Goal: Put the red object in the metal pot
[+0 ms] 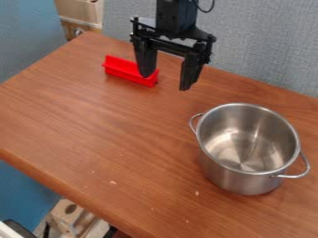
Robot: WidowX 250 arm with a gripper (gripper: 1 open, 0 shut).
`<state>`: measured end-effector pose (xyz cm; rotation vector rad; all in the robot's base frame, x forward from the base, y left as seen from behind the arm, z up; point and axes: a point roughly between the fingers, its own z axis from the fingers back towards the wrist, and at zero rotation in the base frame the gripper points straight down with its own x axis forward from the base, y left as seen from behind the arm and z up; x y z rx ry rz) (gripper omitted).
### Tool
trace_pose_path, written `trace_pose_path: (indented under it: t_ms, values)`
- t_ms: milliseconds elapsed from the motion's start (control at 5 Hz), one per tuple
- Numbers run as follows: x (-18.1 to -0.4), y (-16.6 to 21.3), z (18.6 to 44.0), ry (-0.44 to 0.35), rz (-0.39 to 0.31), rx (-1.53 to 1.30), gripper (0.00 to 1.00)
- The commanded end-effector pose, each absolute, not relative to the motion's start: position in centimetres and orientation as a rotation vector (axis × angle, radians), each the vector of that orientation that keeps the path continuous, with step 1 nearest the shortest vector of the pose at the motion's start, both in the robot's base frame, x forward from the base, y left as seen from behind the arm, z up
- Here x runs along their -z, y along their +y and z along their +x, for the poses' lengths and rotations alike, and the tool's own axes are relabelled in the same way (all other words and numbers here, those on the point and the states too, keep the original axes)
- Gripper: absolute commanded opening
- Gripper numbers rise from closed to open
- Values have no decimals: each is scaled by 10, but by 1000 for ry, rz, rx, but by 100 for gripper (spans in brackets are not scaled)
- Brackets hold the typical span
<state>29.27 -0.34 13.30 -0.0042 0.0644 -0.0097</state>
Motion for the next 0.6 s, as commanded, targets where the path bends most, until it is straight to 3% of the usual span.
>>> trace_pose_path:
  t_ms: [0,400]
  values:
    - [-128,-3,292,77,-9,4,100]
    - [-119,32,308,47,-48,-168,100]
